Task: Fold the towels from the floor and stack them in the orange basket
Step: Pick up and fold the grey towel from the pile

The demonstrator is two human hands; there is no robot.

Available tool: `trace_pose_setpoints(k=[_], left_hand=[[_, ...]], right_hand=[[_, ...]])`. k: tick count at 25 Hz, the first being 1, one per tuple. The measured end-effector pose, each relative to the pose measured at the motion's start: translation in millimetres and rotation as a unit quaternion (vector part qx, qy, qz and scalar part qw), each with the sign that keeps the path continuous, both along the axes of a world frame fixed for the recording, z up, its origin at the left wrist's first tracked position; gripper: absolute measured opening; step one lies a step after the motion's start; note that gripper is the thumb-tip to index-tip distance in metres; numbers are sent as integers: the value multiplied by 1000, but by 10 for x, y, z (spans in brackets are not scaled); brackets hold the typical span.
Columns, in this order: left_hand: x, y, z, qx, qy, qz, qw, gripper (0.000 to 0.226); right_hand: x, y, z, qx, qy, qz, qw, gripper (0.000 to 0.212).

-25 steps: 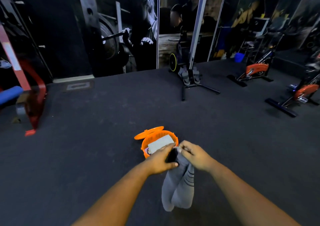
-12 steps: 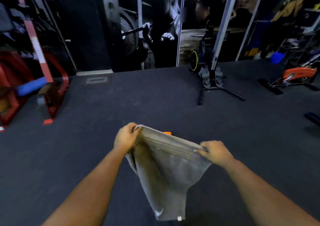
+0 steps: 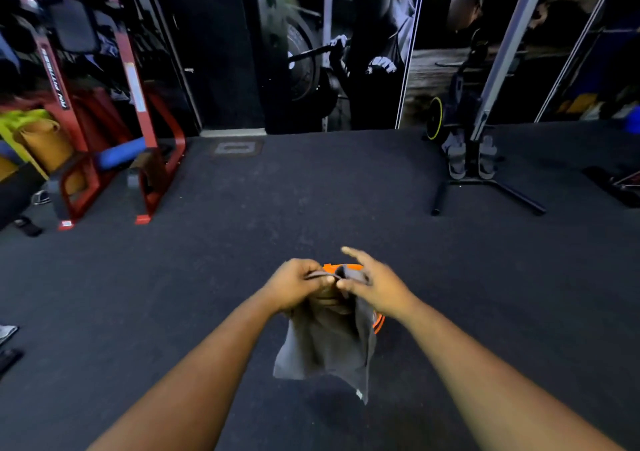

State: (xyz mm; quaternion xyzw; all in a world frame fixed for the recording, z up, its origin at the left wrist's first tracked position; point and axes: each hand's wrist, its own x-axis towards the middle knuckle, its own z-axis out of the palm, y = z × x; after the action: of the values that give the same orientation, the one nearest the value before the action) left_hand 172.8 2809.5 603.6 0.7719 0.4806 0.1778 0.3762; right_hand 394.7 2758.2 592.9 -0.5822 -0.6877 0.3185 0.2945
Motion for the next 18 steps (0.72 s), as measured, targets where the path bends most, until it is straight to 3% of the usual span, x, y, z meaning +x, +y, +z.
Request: trace_pose_setpoints(k=[2, 4, 7, 12, 16, 18], left_hand=[[-4, 36, -1, -11, -42, -32, 999, 6], [-197, 131, -78, -11, -66, -15, 998, 9], [-534, 196, -215, -38, -119, 69, 990, 10], [-593, 140, -436, -72, -188, 118, 972, 6], [-442, 94, -519, -142, -274, 180, 934, 14], [-320, 82, -500, -156, -327, 238, 901, 16]], right_hand=[[-142, 91, 60, -8, -101, 65, 993, 26], [-131, 153, 104, 1, -165, 51, 985, 20], [-12, 231, 105, -9, -153, -4, 988, 20], [-27, 346, 45, -25, -79, -49, 995, 4], [64, 436, -24, -53, -83, -107, 989, 11], [93, 418, -88, -70, -30, -190, 979, 20]])
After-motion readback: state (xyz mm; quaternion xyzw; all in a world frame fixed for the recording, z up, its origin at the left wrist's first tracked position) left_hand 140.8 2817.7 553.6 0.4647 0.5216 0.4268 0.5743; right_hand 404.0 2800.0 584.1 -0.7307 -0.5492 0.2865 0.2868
